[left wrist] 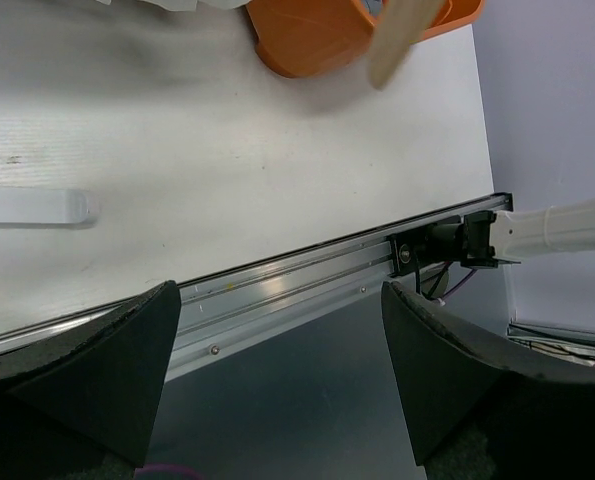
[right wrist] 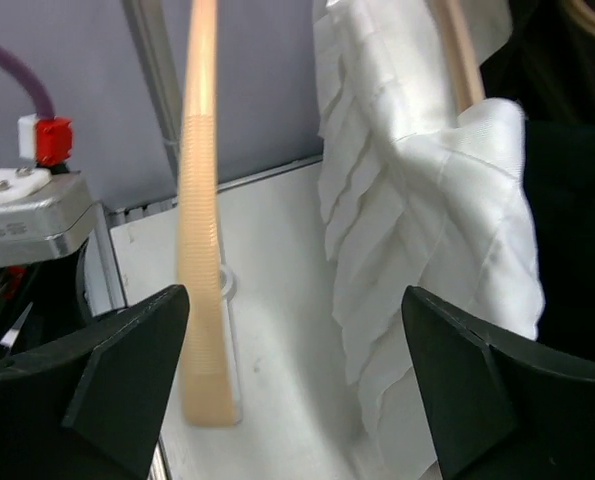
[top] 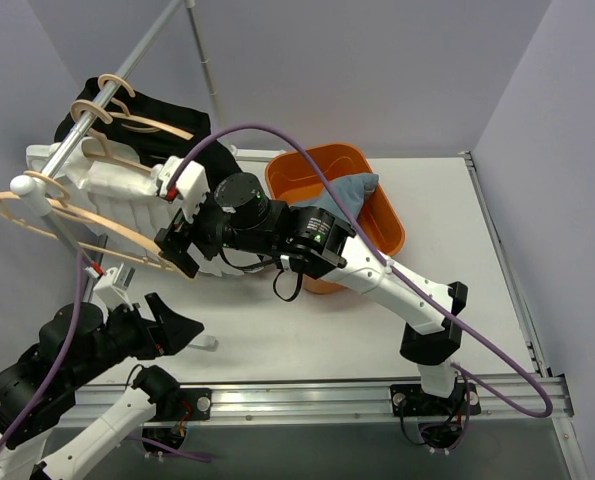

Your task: Remove the skirt from the hanger

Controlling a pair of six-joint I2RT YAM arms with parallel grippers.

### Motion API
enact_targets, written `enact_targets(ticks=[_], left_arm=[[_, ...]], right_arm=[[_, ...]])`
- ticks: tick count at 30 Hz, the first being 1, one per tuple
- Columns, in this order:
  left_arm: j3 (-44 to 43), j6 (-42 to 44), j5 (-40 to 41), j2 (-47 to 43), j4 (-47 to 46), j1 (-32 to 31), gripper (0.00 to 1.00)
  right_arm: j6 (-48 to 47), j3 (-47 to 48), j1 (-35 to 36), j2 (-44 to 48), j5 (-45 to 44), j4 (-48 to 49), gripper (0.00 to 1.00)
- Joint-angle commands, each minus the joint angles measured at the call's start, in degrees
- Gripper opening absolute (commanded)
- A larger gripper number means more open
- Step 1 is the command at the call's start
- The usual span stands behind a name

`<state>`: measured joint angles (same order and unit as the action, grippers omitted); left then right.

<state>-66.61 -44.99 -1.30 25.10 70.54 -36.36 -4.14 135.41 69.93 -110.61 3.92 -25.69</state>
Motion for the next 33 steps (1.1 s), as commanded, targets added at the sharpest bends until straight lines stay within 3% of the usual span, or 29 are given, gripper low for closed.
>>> enact_targets(ticks=[1, 7, 15, 33], left_arm=[[-1.6, -0.5, 0.8, -0.8, 0.8, 0.2, 0.9], [-1.9, -0.9, 0.8, -2.2, 1.9, 0.2, 0.9], [-1.2, -2.9, 2.8, -6.1, 4.3, 0.3, 0.89], [-1.8, -3.2, 3.1, -5.7, 4.3, 0.3, 0.89]], right_arm=[[0.8, -1.5, -1.5, 2.5, -7.4, 8.8, 0.83], [0.5, -3.7, -7.3, 3.0, -6.7, 14.5, 0.88], [-0.9, -2.5, -14.0, 0.8, -1.0, 14.3, 0.92], [-0.6, -6.2, -12.9, 0.8, 4.4, 14.2, 0.86]])
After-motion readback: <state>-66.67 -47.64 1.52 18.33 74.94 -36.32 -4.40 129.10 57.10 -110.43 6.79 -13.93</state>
